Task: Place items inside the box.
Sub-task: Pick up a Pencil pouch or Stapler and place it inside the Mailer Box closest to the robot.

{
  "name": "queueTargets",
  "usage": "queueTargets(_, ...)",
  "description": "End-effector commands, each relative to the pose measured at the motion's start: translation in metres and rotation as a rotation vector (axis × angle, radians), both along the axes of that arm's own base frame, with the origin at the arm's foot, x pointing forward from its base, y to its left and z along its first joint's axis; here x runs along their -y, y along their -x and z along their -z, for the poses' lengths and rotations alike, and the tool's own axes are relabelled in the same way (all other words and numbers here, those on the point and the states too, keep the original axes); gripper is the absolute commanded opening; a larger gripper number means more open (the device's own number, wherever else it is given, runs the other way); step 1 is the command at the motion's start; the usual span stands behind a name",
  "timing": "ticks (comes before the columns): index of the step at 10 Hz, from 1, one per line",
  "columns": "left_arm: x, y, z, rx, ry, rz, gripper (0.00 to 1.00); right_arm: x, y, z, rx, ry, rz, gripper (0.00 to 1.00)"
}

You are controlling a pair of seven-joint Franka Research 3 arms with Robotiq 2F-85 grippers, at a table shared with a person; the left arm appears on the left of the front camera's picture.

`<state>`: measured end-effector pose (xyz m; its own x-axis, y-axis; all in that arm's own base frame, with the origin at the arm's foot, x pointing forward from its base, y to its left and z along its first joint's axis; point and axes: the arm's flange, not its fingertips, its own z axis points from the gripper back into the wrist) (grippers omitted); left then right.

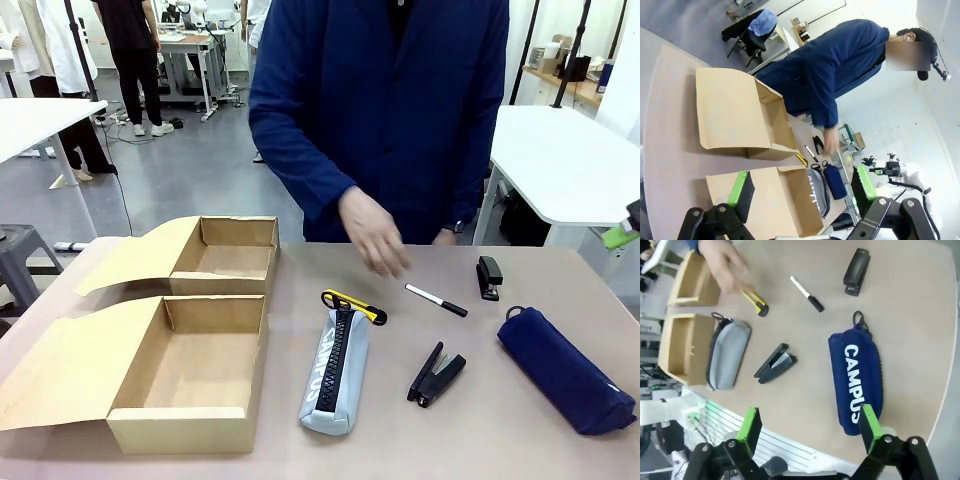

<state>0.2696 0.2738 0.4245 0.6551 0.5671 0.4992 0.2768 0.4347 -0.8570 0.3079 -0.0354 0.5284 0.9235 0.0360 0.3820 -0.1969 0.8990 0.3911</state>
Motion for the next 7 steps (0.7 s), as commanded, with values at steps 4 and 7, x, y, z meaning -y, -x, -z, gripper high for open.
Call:
queueTargets(4, -0.001, 0.000, 0.000, 0.039, 0.002, -0.001, 1.00, 0.189, 0.124, 0.067, 0.003, -0.350, 0.374, 1.00)
queueTargets(7, -0.001, 0.000, 0.000, 0.039, 0.002, -0.001, 1.00, 0.195, 0.116, 0.066, 0.035, -0.385, 0.468, 1.00)
